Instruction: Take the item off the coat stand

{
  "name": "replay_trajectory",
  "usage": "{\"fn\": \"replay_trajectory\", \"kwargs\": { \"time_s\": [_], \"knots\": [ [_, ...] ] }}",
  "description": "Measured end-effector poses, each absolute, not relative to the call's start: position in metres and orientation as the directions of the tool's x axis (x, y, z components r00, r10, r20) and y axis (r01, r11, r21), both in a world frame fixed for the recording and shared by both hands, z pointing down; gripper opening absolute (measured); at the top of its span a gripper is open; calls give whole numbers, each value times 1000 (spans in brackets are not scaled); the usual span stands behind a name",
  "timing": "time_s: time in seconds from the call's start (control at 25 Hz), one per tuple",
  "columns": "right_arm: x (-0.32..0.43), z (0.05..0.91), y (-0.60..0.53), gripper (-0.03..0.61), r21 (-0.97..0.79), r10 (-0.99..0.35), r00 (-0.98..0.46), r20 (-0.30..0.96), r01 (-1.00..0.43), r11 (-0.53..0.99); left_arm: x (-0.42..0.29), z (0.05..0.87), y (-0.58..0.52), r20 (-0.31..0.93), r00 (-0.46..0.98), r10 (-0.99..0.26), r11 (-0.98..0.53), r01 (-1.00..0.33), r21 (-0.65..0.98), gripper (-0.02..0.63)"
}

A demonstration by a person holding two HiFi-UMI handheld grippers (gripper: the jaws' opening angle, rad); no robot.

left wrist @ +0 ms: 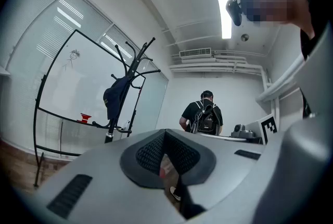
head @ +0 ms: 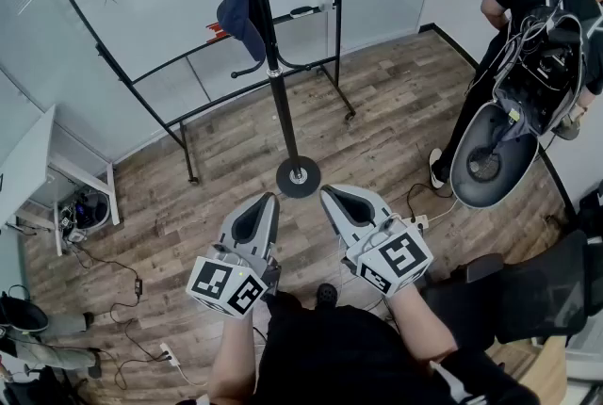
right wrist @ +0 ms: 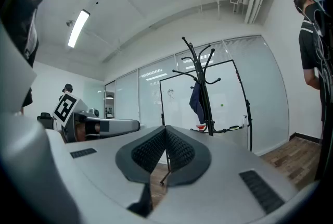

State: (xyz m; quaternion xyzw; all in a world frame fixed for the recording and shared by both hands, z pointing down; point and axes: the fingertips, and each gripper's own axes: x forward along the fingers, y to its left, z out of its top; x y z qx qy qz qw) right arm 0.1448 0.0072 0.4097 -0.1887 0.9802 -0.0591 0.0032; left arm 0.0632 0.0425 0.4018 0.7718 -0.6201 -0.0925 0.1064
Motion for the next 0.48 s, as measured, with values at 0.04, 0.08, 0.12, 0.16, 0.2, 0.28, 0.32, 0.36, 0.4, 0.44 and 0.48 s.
{"fn": "replay_trajectory", "kwargs": {
  "time_s": [0.04,0.08,0.12,0.16,0.2,0.28,0.32,0.36,0.4,0.44,0.48],
  "knots": [
    [144,410,8,31,-117,-369,-929,13,-368,922,64,402,44,-8,216,-976,-210,-939,273,14],
    [143,410,9,31,-116,-368,-930,11,-366,923,64,402,45,-5,217,-976,-210,-940,268,14],
    [141,410,10,31,-116,-366,-931,9,-364,924,64,403,46,-3,216,-976,-210,-941,265,14],
    [140,410,11,31,-116,-363,-932,8,-361,925,64,403,46,-1,215,-977,-208,-942,264,14],
    [139,410,11,31,-116,-360,-933,9,-359,926,64,404,46,1,213,-977,-206,-942,265,14],
    [138,411,12,31,-121,-357,-934,13,-356,927,62,405,47,7,206,-979,-197,-943,267,14],
    [137,411,12,31,-125,-356,-935,14,-354,927,61,405,47,11,201,-980,-191,-945,266,14],
    [136,411,12,31,-128,-353,-936,13,-351,927,60,406,47,16,196,-981,-184,-946,265,14],
    [135,411,13,31,-130,-348,-937,11,-346,929,60,407,48,20,191,-981,-179,-948,264,14],
    [134,411,14,31,-130,-343,-939,12,-342,931,60,408,48,23,188,-982,-176,-948,265,14],
    [133,412,14,32,-126,-341,-940,19,-340,932,60,409,48,24,187,-982,-173,-948,267,14]
  ]
}}
